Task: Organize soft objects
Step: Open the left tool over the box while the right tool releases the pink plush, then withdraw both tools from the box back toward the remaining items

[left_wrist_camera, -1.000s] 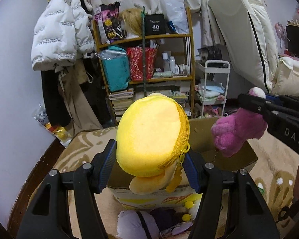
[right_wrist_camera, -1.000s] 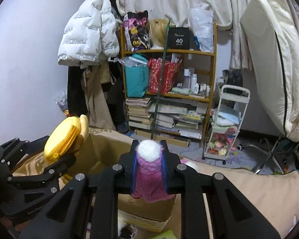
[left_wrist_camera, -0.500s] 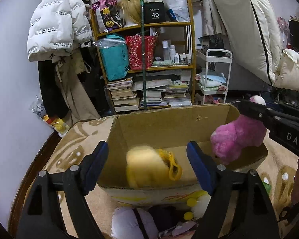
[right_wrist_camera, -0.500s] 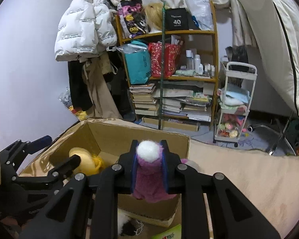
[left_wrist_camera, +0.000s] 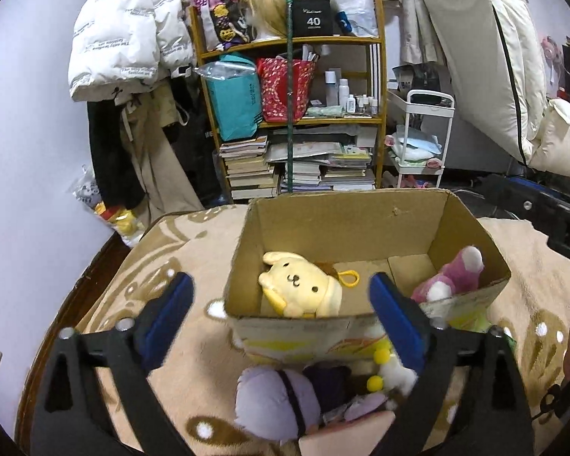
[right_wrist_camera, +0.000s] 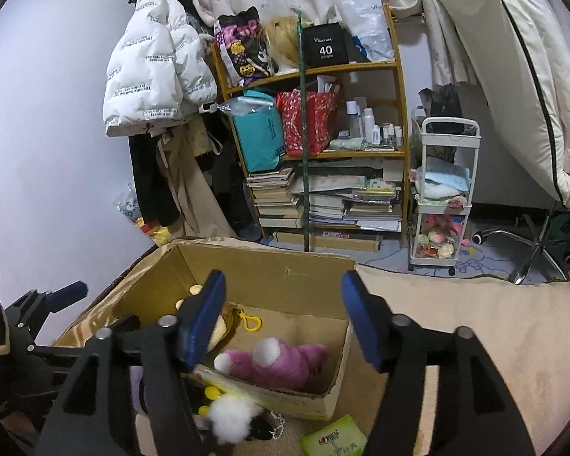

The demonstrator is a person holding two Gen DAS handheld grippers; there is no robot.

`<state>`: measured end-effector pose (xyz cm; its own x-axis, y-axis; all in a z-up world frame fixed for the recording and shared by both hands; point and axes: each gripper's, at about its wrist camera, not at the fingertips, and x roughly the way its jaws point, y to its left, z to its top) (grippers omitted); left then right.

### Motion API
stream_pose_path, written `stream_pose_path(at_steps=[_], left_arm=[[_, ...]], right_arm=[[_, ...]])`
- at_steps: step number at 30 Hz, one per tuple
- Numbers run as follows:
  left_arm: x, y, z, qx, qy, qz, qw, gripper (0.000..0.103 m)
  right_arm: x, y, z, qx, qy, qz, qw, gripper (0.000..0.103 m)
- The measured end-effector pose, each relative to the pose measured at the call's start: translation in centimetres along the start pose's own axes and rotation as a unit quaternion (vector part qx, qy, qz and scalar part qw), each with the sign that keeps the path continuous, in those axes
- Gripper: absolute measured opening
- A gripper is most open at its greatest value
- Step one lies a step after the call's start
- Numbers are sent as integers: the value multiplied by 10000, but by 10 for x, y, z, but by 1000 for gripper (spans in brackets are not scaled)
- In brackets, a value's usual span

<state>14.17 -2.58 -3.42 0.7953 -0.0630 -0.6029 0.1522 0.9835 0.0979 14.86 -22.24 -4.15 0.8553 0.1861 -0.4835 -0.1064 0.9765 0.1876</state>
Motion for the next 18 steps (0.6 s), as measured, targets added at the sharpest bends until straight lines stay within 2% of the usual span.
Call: stream_pose_path(at_steps=[2, 5, 9, 13, 18], left_arm=[[-7, 3, -1, -75, -10, -2, 10000, 97], [-19, 9, -2, -167, -12, -12, 9999, 97], [-32, 18, -3, -283, 116, 12, 9995, 97], [-45, 27, -6, -470, 289, -71, 9985, 97], [-64, 34, -17, -487, 391, 69, 9980, 97]], right_arm=[[-7, 1, -1, 26, -48, -51, 10000, 83], [-18, 4, -2, 34, -105, -99, 9999, 91], [-32, 8, -5, -6, -121, -125, 9998, 92], [-48, 12, -11, -46, -138, -200, 9997, 103], [-64, 16, -22, -140, -48, -246, 9996, 103]])
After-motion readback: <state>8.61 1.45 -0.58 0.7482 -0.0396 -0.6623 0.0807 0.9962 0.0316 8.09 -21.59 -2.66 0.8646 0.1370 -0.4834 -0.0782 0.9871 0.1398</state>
